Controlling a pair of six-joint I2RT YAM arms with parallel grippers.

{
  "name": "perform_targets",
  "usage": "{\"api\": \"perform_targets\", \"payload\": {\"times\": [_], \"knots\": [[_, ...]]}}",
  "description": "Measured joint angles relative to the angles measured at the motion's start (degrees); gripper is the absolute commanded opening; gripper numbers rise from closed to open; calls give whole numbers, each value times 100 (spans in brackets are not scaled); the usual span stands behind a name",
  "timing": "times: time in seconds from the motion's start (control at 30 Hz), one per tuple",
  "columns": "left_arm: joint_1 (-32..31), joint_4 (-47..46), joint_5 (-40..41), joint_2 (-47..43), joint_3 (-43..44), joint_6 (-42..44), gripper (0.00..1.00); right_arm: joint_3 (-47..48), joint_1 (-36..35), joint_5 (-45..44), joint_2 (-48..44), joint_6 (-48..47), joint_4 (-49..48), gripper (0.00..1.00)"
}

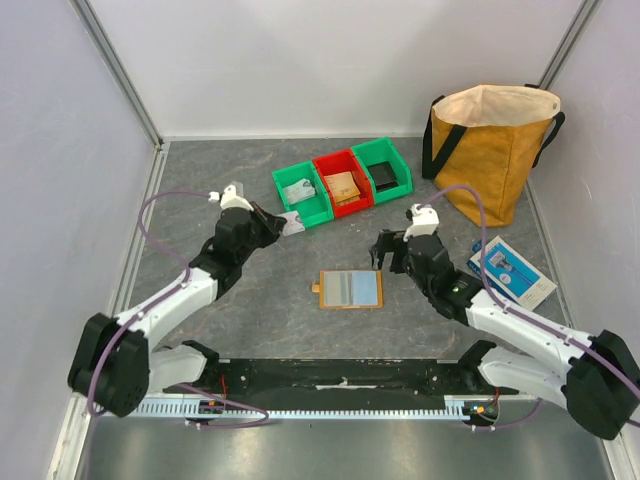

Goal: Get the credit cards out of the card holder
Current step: Place the credit card in the storage box.

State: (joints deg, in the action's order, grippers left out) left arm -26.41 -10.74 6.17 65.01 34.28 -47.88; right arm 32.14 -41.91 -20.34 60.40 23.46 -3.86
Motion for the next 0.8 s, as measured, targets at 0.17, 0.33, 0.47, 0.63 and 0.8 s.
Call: {"api": "perform_targets", "payload": {"times": [0.17,0.33,0.47,0.63,0.8], "knots": [[284,-332,-11,1117,691,140,4,-492,284,122,-485,225,7,98],[452,-614,-46,2326,1690,236,5,-566,282,131,-793,216,28,98],[546,-664,-66,3141,2374,260,6,-566,284,251,-1084,181,184,98],[643,-498,-83,3967,3049,302,8,-566,284,404,-1394,52,234,98],[721,-339,-227,4463,3480,369,11,-566,284,632,-1425,-107,269,98]]}}
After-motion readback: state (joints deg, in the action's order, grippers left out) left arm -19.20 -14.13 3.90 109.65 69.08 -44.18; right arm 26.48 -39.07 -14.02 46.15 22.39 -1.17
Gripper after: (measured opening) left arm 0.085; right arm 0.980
